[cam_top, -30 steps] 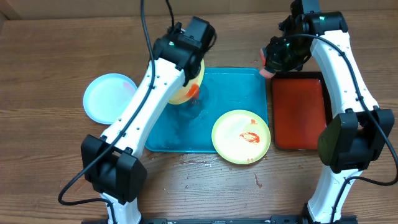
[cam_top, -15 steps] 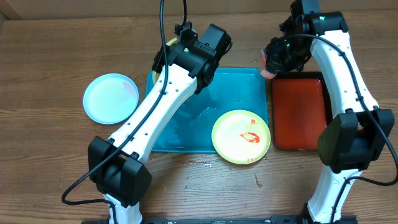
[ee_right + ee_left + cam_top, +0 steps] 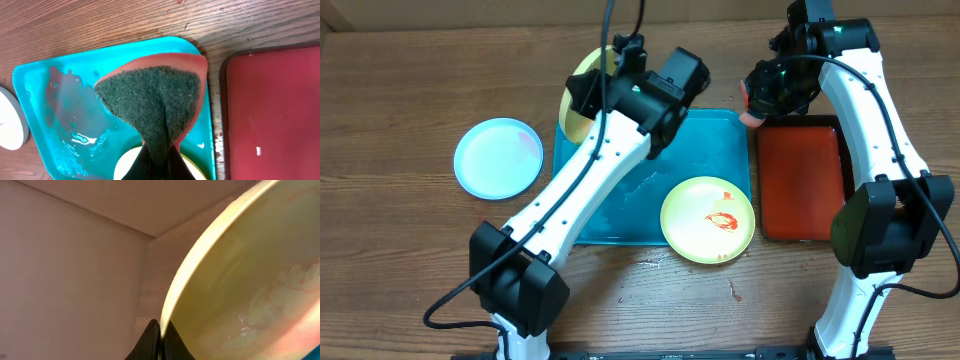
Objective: Clean dirty plates on tray and stack at the side
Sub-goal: 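Tilt the yellow plate upright with the left gripper, then carry the yellow plate left and stack it on the white plate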
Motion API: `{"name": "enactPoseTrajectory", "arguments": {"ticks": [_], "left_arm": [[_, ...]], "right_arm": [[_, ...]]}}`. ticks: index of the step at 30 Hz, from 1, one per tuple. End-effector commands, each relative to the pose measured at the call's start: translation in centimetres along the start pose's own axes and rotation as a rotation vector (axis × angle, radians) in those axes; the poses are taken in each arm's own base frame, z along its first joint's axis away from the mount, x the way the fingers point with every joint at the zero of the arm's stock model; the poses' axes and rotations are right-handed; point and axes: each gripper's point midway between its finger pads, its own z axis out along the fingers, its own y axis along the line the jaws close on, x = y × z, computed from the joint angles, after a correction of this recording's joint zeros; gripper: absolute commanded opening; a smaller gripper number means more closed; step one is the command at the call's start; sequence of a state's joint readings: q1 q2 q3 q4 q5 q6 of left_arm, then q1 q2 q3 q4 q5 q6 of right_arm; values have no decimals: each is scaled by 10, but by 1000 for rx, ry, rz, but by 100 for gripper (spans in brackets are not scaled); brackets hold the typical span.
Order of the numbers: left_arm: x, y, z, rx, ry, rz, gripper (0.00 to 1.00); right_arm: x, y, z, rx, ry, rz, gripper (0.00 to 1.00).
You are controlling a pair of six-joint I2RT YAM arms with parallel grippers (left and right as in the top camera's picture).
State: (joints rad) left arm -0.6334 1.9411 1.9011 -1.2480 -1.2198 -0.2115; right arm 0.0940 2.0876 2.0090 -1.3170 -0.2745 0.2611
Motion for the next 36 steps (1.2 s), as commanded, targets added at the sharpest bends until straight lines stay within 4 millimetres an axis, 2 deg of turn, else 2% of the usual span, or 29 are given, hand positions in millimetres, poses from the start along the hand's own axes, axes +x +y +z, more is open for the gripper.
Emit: {"name": "enactPoseTrajectory", "arguments": {"ticks": [1, 12, 36], "left_arm": [[-12, 26, -17, -98, -65, -81, 4], [-18, 26, -36, -130, -120, -77, 4], [-19, 21, -35, -96, -118, -115, 4]], "right_arm": [[-3, 3, -6, -2, -21, -14, 4], [-2, 2, -6, -1, -17, -13, 4], [-2, 3, -6, -1, -17, -13, 4]]}}
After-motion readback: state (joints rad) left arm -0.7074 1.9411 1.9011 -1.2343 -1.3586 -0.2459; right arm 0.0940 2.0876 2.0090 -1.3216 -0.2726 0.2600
